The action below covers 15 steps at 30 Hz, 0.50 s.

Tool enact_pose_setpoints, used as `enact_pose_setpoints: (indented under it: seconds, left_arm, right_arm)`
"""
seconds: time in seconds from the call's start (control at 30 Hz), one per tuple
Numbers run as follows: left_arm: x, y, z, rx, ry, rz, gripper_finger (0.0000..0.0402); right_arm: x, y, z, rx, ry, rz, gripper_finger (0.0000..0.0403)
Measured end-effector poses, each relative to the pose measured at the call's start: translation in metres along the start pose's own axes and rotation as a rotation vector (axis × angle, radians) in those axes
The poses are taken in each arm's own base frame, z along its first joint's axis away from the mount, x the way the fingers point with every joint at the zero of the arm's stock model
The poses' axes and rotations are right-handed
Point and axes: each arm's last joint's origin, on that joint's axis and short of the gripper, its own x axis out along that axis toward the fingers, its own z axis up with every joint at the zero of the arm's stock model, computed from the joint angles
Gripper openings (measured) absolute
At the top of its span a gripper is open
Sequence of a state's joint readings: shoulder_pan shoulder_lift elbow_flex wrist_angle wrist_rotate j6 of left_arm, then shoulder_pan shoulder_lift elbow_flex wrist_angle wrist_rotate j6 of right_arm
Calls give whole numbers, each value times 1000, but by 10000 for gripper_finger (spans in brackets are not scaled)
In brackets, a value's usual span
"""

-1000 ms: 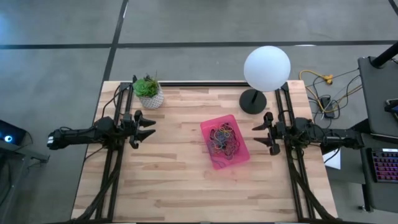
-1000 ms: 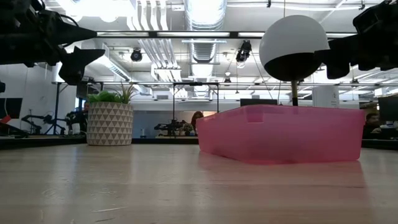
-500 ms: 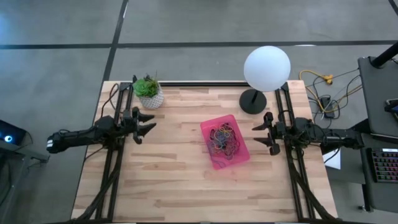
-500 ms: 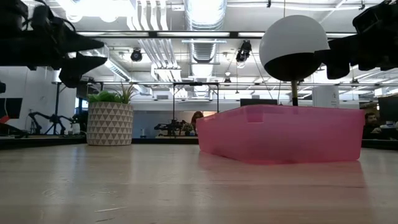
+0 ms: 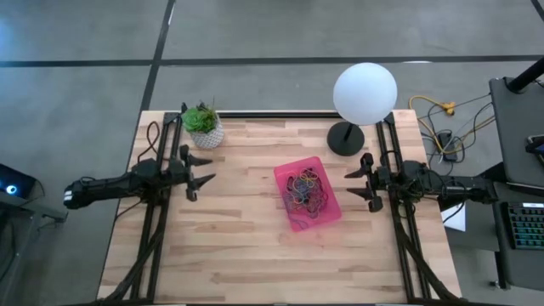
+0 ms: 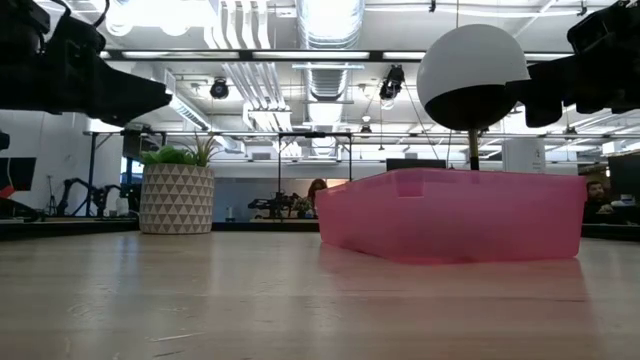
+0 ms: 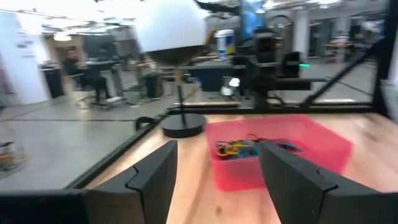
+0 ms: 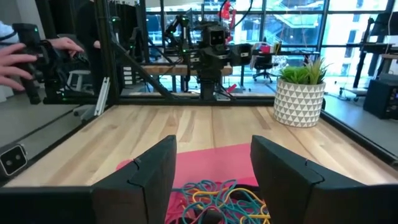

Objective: Pick and place rubber bands into bin
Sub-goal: Return to home position

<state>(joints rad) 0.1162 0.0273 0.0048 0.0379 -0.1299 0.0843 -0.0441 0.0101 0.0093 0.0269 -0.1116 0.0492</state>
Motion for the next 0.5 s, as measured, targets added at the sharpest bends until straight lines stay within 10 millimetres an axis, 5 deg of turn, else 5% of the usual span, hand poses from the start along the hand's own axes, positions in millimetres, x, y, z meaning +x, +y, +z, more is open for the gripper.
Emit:
enact_pose_setpoints:
  seconds: [0.3, 0.5]
  left_arm:
    - [0, -5, -1, -178, 20, -178, 209]
    - [0, -5, -1, 5, 4, -179, 209]
  right_arm:
    - [0, 0, 0, -4, 0, 0, 194]
    - [0, 0, 0, -4, 0, 0, 194]
